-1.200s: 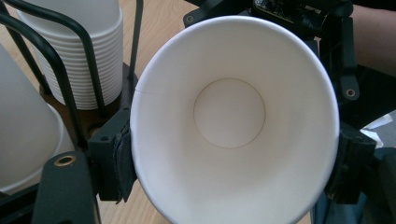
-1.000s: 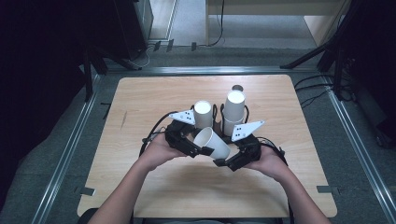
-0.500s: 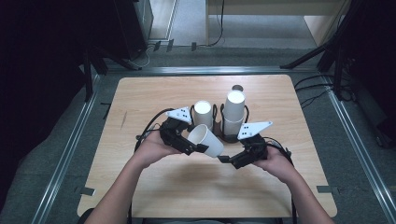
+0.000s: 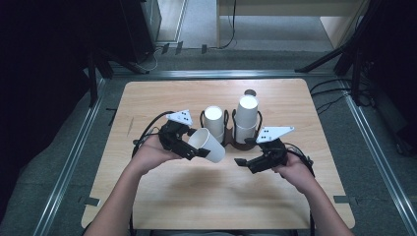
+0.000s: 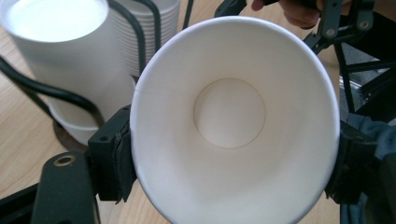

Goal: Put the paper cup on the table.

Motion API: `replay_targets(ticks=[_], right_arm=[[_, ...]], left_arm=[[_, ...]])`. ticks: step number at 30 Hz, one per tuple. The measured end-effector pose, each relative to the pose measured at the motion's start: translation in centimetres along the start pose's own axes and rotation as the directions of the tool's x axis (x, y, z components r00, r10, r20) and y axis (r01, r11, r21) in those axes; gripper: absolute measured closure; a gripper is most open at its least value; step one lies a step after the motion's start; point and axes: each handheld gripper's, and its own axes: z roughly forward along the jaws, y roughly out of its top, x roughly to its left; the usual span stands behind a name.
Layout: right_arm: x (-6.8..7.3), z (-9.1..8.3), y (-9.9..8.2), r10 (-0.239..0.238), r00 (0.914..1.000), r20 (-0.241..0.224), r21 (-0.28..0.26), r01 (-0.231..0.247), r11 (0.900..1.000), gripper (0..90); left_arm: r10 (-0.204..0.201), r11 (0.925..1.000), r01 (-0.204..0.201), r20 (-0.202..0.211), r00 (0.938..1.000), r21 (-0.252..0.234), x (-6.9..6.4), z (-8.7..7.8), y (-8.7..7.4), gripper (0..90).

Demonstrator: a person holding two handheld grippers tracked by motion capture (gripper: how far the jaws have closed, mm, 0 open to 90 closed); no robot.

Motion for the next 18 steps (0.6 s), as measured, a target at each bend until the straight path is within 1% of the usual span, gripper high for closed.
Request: replay_targets(ticks=[3,5,6,8,10,11,15,18], right_arm=[[-0.2,-0.2,0.0,0.003,1.0000,0.002,-0.003,-0.003,1.0000,22.3],[-0.3,-0.3,0.0,-0.001,1.0000,0.001,-0.006,0.001,1.0000,22.4],[-0.4,-0.4,-0.1,-0.002,1.0000,-0.001,-0.006,0.002,1.0000,22.4],[-0.4,-0.5,-0.1,0.000,1.0000,-0.002,-0.005,0.000,1.0000,22.4],[-0.5,-0.6,-0.1,-0.003,1.0000,0.003,-0.006,0.003,1.0000,22.4],[-0.5,-0.7,-0.2,-0.002,1.0000,0.005,-0.002,0.002,1.0000,22.4],[-0.5,-0.9,-0.3,-0.014,0.9998,0.015,0.007,0.014,0.9999,22.4],[-0.6,-1.0,-0.4,-0.020,0.9997,0.016,0.012,0.020,0.9997,22.4]], left_arm=[[-0.003,1.0000,0.003,-0.010,0.9999,0.008,0.3,-0.4,-0.3,20.7],[-0.007,0.9999,0.007,-0.021,0.9997,0.013,0.4,-0.7,-0.4,20.7],[-0.009,0.9998,0.009,-0.019,0.9998,0.018,0.5,-0.8,-0.5,20.7],[-0.016,0.9998,0.016,-0.015,0.9998,0.013,0.5,-1.2,-0.6,20.6],[-0.015,0.9999,0.015,-0.010,0.9998,0.002,0.4,-1.5,-0.7,20.6],[-0.007,1.0000,0.007,-0.015,0.9999,0.003,0.4,-1.7,-0.8,20.6],[-0.022,0.9997,0.022,-0.039,0.9990,0.012,0.7,-2.2,-1.2,20.5],[-0.033,0.9994,0.034,-0.049,0.9982,0.013,1.0,-2.7,-1.6,20.5]])
